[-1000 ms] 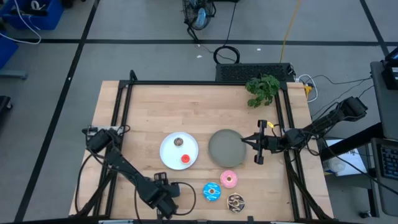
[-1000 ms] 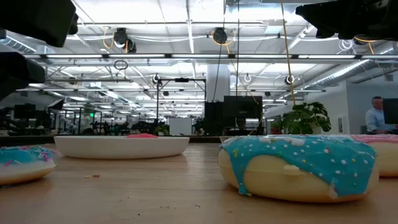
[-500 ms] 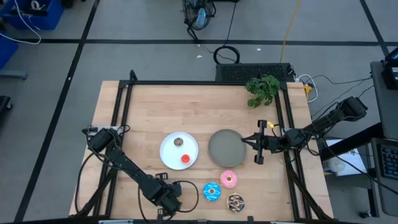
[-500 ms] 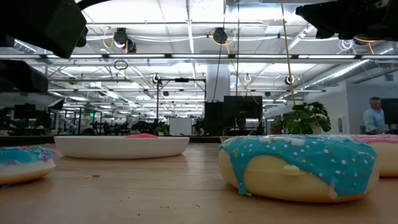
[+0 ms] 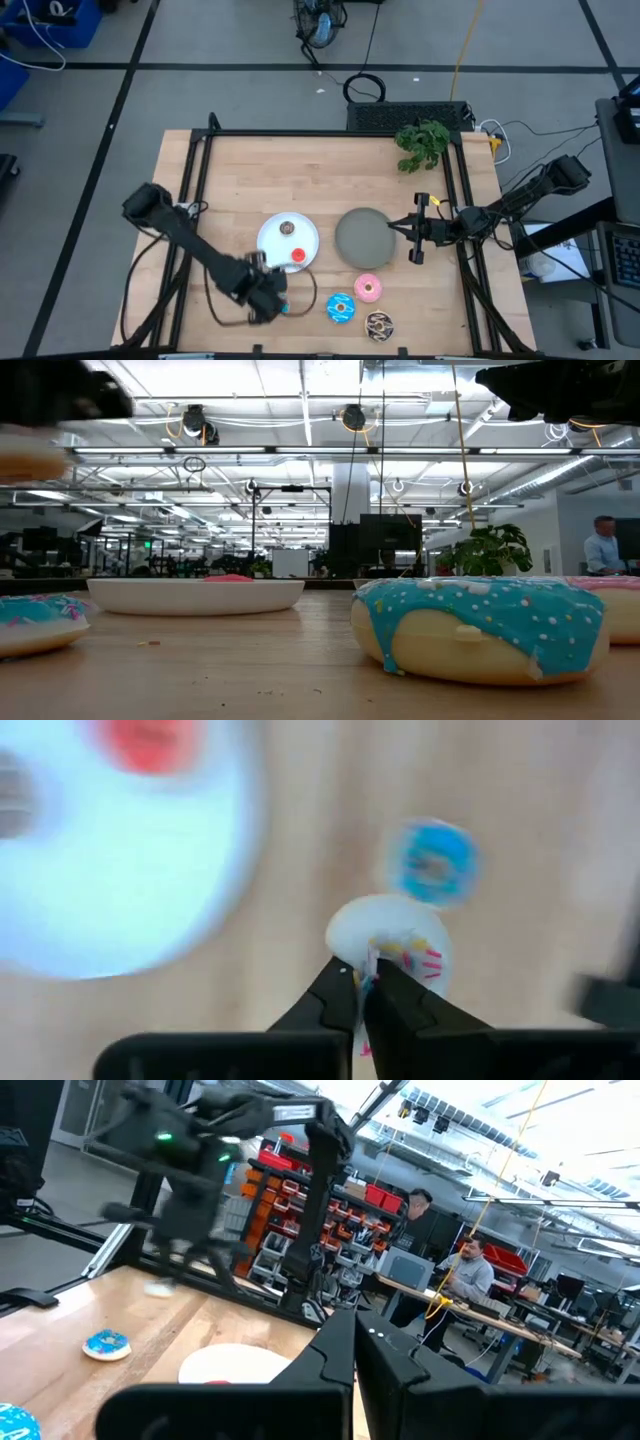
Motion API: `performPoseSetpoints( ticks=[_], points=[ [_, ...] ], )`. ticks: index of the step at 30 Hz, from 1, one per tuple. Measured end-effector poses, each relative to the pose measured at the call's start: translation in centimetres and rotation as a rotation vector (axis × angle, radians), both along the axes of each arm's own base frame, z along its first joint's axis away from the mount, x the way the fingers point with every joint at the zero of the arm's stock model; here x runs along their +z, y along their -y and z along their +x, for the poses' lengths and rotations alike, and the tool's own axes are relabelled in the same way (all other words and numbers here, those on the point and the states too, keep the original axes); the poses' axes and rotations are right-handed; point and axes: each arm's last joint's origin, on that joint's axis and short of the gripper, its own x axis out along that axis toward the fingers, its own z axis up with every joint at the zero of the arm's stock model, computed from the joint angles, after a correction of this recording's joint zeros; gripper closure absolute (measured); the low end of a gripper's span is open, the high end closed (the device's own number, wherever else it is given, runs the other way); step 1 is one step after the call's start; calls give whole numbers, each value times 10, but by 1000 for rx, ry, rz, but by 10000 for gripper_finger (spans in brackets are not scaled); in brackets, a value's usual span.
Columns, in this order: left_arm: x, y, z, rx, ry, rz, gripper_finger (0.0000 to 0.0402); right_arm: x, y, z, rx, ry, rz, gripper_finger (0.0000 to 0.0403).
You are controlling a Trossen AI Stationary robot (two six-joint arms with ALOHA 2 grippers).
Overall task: Pick & Place donuts
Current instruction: Put the small white donut on the white plate
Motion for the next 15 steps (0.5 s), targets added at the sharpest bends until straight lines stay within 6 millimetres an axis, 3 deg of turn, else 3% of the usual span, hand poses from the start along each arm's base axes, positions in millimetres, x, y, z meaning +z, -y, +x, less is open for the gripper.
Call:
performPoseSetpoints(
  ticks=[7, 15],
  points=[
    [10, -57, 18, 23, -20, 80, 386, 0, 0, 0, 0, 0, -1, 403],
    [-33, -101, 27, 34, -69, 50, 382, -2, 0, 0, -1, -16, -9, 403]
  ],
)
